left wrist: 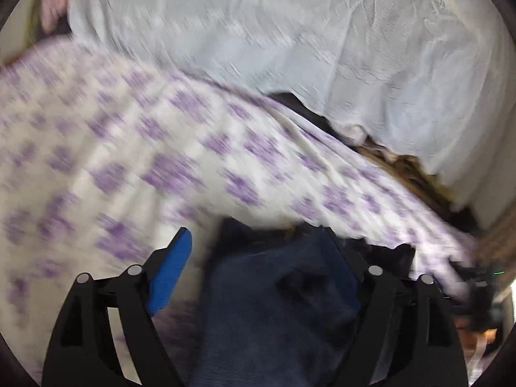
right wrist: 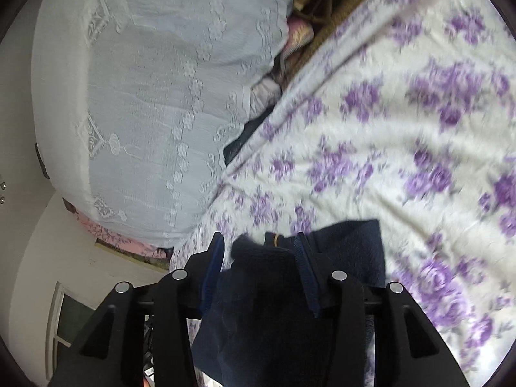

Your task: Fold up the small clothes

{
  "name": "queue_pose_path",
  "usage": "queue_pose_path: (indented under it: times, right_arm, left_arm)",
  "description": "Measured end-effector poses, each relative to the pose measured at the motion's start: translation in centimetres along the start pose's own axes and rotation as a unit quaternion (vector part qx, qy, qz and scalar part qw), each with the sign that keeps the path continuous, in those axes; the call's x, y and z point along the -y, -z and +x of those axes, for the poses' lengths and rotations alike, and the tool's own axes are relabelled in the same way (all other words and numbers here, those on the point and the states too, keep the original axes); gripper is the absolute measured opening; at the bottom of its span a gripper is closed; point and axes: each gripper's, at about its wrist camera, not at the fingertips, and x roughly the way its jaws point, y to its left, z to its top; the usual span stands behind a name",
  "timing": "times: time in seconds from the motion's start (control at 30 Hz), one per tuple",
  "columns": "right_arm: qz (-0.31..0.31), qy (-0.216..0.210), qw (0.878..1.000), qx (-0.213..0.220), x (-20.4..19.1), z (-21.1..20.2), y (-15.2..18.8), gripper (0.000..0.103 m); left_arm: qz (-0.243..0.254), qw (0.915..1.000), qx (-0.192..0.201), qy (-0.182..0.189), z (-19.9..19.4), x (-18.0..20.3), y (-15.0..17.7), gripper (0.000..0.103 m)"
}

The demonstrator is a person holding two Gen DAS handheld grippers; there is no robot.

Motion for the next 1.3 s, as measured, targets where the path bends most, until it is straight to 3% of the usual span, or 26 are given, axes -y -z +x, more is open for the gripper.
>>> queue_pose_path:
  times: [0.13, 0.23, 0.37, 0.47, 0.5, 0.53, 0.63, 0.7, 0.73, 0.77, 0.8, 0.87, 0.97, 1.03, 1.1, 1.2, 1.27, 1.3]
  right_arm:
    - [-0.035, -0.004, 0.999, -0.013, -1.6, 0.4, 0.6, 0.033]
    - [-0.067, 0.0, 0.997, -0.041, -3.3, 2.8, 1.9, 0.029]
    - [-0.11, 0.014, 0.99, -0.09, -4.9, 8.1, 3.6, 0.028]
    - [-0.113, 0.032, 0.986, -0.117, -3.7, 10.7, 4.1, 0.028]
    - [-0.109, 0.057, 0.986, -0.115, -2.6, 11.3, 3.9, 0.021]
    - [-0.099, 0.074, 0.986, -0.113, -1.5, 11.5, 3.6, 0.001]
    - [-0.013, 0.061, 0.993, -0.097, 1.5, 10.2, 1.5, 0.0]
    - [-0.026, 0.106, 0.993, -0.051, 1.9, 8.3, 0.4, 0.0]
    - [-0.025, 0.115, 0.992, -0.035, 2.2, 7.4, 0.0, 0.002]
    - [-0.014, 0.124, 0.992, -0.024, 2.5, 6.3, -0.2, 0.006]
    - [-0.019, 0.131, 0.991, -0.013, 2.2, 5.4, -0.1, 0.006]
    - [-0.051, 0.113, 0.992, -0.008, 0.6, 4.1, 0.5, 0.006]
    - [-0.099, 0.044, 0.993, -0.037, -3.4, 3.4, 3.1, 0.007]
    - [-0.125, 0.019, 0.989, -0.071, -5.4, 3.8, 5.6, 0.023]
    - [-0.14, 0.004, 0.984, -0.114, -6.5, 4.8, 8.4, 0.03]
    - [-0.145, 0.023, 0.976, -0.162, -5.3, 5.3, 11.4, 0.03]
    - [-0.117, 0.038, 0.978, -0.167, -2.7, 4.4, 11.5, 0.017]
    - [-0.1, 0.035, 0.981, -0.165, -1.5, 3.7, 11.3, 0.002]
  left_arm:
    - [0.013, 0.999, -0.018, 0.038, 0.5, 1.2, 0.3, 0.078]
    - [0.042, 0.998, -0.035, 0.031, 2.1, 3.0, 0.8, 0.078]
    - [0.077, 0.9946, -0.068, -0.017, 5.8, 4.8, 1.5, 0.079]
    - [0.076, 0.9913, -0.091, -0.058, 8.3, 3.7, 1.5, 0.08]
    - [0.068, 0.9903, -0.099, -0.068, 9.0, 3.1, 1.5, 0.08]
    - [0.062, 0.9901, -0.106, -0.068, 9.3, 2.5, 1.5, 0.08]
    - [0.048, 0.9916, -0.108, -0.052, 9.0, 1.6, 1.2, 0.08]
    - [0.049, 0.9905, -0.093, -0.088, 8.4, 1.2, 1.1, 0.081]
    - [0.047, 0.9853, -0.078, -0.145, 8.0, 0.7, 1.0, 0.082]
    - [0.044, 0.9832, -0.069, -0.163, 7.5, 0.3, 1.1, 0.082]
    - [0.04, 0.9853, -0.07, -0.151, 7.1, 0.1, 1.0, 0.082]
    - [0.027, 0.9932, -0.079, -0.08, 5.8, 0.0, 1.3, 0.082]
    - [0.061, 0.9952, -0.077, -0.009, 3.5, 2.8, 2.5, 0.082]
    - [0.096, 0.9918, -0.082, 0.017, 2.6, 4.9, 3.7, 0.085]
    - [0.121, 0.9885, -0.086, 0.028, 2.1, 6.4, 4.9, 0.09]
    - [0.146, 0.9826, -0.114, 0.0, 2.9, 6.9, 7.4, 0.095]
    - [0.151, 0.9783, -0.138, -0.032, 4.2, 5.7, 8.7, 0.095]
    - [0.149, 0.9782, -0.142, -0.024, 4.1, 5.2, 8.9, 0.094]
